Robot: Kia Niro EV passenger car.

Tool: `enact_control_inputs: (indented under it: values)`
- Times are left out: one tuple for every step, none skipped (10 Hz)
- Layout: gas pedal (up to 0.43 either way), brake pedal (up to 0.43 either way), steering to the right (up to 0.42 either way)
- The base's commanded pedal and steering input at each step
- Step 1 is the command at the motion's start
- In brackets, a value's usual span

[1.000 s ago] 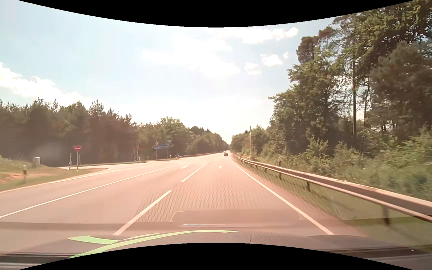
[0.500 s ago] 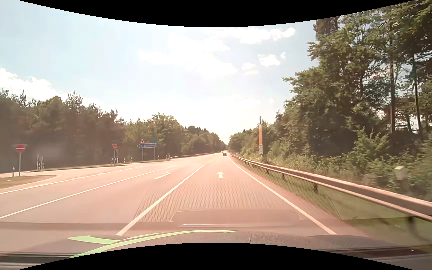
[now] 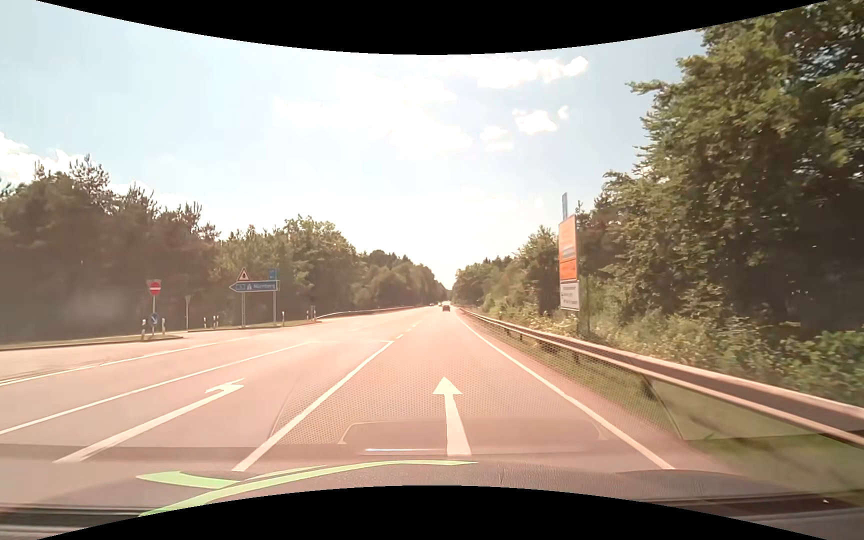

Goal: Follow the waypoints while adhering to traffic rules and regulations

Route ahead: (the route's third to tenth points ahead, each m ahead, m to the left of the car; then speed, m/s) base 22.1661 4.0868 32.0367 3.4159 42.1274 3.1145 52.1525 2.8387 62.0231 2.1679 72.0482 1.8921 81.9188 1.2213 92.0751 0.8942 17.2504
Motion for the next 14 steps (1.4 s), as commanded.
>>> enact_control_inputs:
  values:
    - [0.039, 0.000, 0.006]
    - [0.039, 0.000, 0.006]
    - [0.039, 0.000, 0.006]
    - [0.039, 0.000, 0.006]
    - [0.039, 0.000, 0.004]
    - [0.039, 0.000, 0.003]
    - [0.039, 0.000, 0.003]
    - [0.039, 0.000, 0.003]
    - [0.039, 0.000, 0.003]
    - [0.039, 0.000, 0.003]
    - [0.039, 0.000, 0.003]
    - [0.039, 0.000, 0.003]
    - [0.039, 0.000, 0.003]
    - [0.039, 0.000, 0.003]
